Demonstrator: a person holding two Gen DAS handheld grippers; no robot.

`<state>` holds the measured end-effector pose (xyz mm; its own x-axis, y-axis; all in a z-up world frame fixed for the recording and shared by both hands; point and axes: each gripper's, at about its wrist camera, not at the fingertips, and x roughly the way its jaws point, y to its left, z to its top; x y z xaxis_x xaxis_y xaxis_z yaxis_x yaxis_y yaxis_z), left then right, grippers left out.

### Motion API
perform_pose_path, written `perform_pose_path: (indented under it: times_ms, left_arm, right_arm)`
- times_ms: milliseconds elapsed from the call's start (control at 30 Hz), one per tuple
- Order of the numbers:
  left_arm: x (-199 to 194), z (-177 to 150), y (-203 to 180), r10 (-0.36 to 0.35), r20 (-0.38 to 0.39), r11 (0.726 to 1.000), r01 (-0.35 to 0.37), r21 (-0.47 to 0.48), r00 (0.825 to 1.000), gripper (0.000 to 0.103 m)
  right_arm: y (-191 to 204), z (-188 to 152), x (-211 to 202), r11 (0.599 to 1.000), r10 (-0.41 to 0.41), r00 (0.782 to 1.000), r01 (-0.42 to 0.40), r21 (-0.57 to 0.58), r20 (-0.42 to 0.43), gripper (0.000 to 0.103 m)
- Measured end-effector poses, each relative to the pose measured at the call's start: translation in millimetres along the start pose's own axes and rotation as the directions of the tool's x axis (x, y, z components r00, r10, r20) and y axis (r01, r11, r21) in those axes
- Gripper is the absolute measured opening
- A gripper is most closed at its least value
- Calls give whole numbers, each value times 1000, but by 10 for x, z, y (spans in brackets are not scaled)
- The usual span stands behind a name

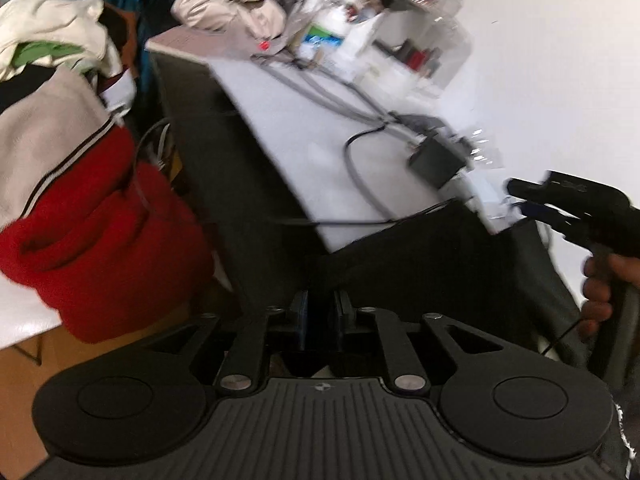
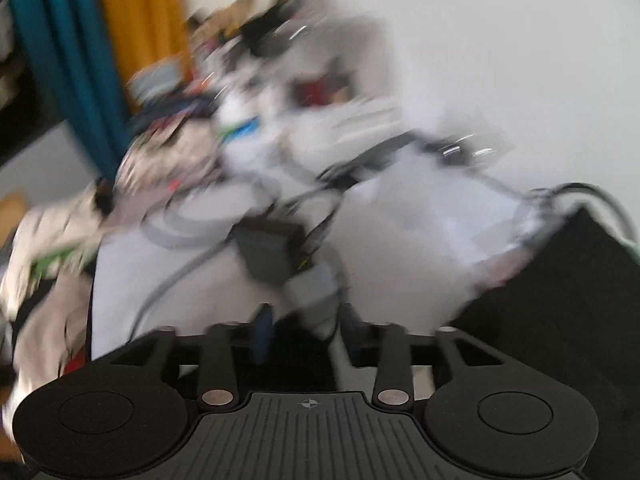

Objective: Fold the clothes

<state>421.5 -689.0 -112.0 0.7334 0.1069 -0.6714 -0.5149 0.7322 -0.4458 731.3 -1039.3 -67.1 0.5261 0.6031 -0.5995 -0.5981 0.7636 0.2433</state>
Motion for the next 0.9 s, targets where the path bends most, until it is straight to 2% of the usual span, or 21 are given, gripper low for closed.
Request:
perform_pose_path:
  times_ms: [100,200,233,267,367,433,500,567,633,767,867,900]
  left_arm:
    - [-217,71,-70,-58,-16,997,59,54,998,18]
    - [-342,93,-92,-155,-76,984,161,75,985,39]
    - [-338,35,-116,-187,-112,977,197,86,976,46]
    - [-334,-23,-141,-218,-148,968,234,96,964,48]
    - [-322,-196,-215,-305,-257,932,343,116,917,48]
    - [-312,-314,-266,-356,-329,902,414,124,875,48]
    - [-254,-534,-370,-370,-415,873,463,150,831,48]
    - [-175,-723,-443,-364,-483,863,484,147,796,48]
    - [-84,-870,-480,-348,-526,867,480,134,776,48]
    - [36,-922,-473,-330,-510,889,443,114,794,48]
    - [115,-879,-492,-333,-494,901,426,85,803,48]
    - [139,-882,-519,-328,-497,902,423,87,803,48]
  right_arm:
    - [-263,76,-653,992,-60,993,48,117,104,44]
    - [-557,-19,-1512,960,-166,964,110,257,209,49]
    - [-648,-114,-1833,942,-207,949,127,311,238,49]
    - [-730,-242,-2158,919,-251,931,144,368,263,50]
    - [-922,-810,-3108,826,-401,865,198,528,302,50]
    - [-953,-1319,-3704,742,-510,810,244,625,290,51]
    - [-935,-1831,-4185,658,-596,760,278,700,259,51]
    - [-855,-2395,-4599,555,-676,708,307,773,205,51]
    - [-764,-2929,-4884,441,-735,665,317,840,134,51]
    - [-555,-3881,-5220,197,-808,588,327,924,-36,52]
    - [-372,-4328,-5342,61,-849,513,327,943,-123,52]
    - [-323,-4433,-5363,28,-857,497,315,949,-140,52]
